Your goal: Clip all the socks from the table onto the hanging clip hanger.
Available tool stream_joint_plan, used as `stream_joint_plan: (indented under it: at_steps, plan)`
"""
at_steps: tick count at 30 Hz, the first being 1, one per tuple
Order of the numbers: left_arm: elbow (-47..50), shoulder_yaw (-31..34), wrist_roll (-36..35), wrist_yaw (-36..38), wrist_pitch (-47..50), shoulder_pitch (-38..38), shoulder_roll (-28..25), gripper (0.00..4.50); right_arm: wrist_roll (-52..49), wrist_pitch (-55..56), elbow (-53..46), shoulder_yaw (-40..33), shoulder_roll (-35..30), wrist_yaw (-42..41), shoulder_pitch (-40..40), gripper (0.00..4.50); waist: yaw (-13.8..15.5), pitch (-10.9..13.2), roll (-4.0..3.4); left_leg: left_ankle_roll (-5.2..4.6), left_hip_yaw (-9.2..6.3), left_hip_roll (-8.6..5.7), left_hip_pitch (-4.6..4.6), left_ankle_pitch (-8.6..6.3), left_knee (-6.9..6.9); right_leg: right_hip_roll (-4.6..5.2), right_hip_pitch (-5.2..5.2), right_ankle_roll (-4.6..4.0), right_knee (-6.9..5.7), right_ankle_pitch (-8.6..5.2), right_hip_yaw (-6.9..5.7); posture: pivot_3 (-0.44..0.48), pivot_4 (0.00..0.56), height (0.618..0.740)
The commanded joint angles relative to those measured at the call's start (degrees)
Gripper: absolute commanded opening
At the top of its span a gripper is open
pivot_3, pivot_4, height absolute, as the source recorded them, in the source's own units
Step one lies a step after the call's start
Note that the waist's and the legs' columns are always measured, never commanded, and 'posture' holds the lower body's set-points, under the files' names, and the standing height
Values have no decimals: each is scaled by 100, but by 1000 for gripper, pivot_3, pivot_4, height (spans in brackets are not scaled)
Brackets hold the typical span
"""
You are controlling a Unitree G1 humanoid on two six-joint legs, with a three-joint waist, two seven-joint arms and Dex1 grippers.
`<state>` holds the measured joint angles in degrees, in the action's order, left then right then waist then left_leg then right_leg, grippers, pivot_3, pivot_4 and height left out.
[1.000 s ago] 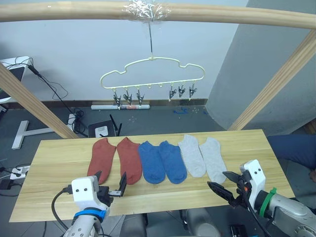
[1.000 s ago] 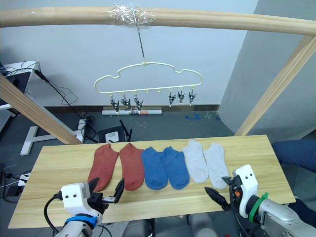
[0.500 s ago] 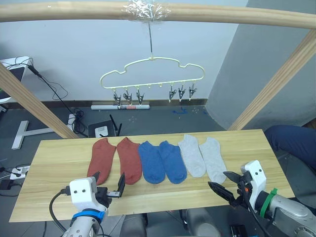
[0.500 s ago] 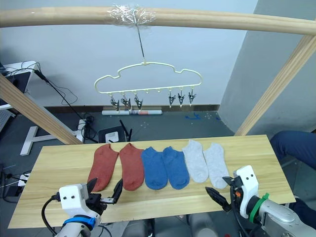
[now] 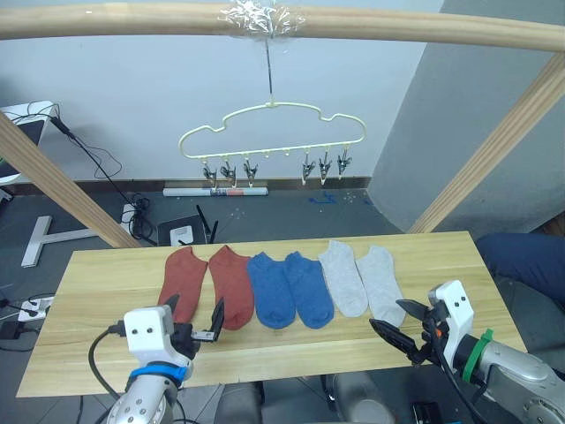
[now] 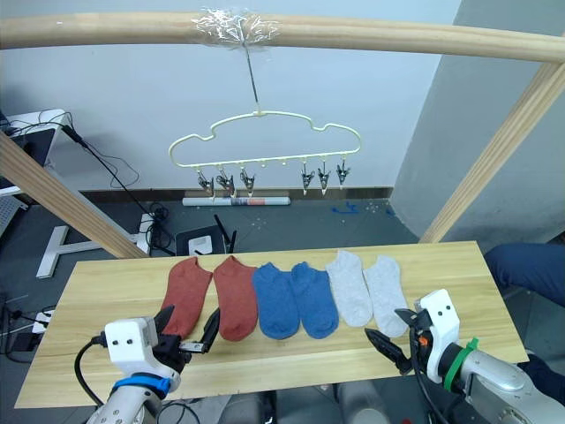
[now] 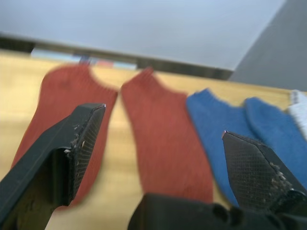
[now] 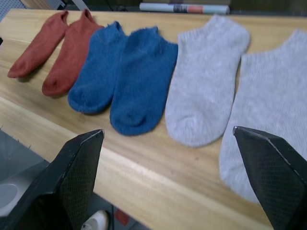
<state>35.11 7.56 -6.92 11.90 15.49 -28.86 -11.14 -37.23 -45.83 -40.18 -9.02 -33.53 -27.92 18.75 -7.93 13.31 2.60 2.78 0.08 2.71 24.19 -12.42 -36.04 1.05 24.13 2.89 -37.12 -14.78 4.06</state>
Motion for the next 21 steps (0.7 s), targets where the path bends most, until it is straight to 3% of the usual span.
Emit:
stream_joint_plan:
  at_steps: [1,6,14,21]
  plan:
    - [-100,257,-101,-90,-36,414,-25,3912,-187,-45,-194,-108,-125,-72,-312,4500,2,0,-1,0,0,0,-2,0,0,0,-2,0,0,0,0,-197,252,740]
    - [-131,282,-31,-298,298,1334,-27,2506,-468,-330,-253,-127,-518,-206,-1231,4500,4,-1,0,-2,-2,-2,-4,1,-8,-4,-11,20,-6,12,2,-199,252,740]
    - [-361,223,-40,-400,739,2463,-90,2506,-1000,-560,-14,-114,-1185,-812,-2742,4500,5,6,-5,-2,-8,-2,0,1,-5,-12,-10,45,-11,29,3,-205,267,740]
    - [-847,351,-141,-388,915,3347,-250,2506,-1222,-716,265,66,-1364,-998,-3813,4500,4,77,-1,-9,-7,-2,-6,6,-16,-13,-21,53,-11,39,5,-205,288,740]
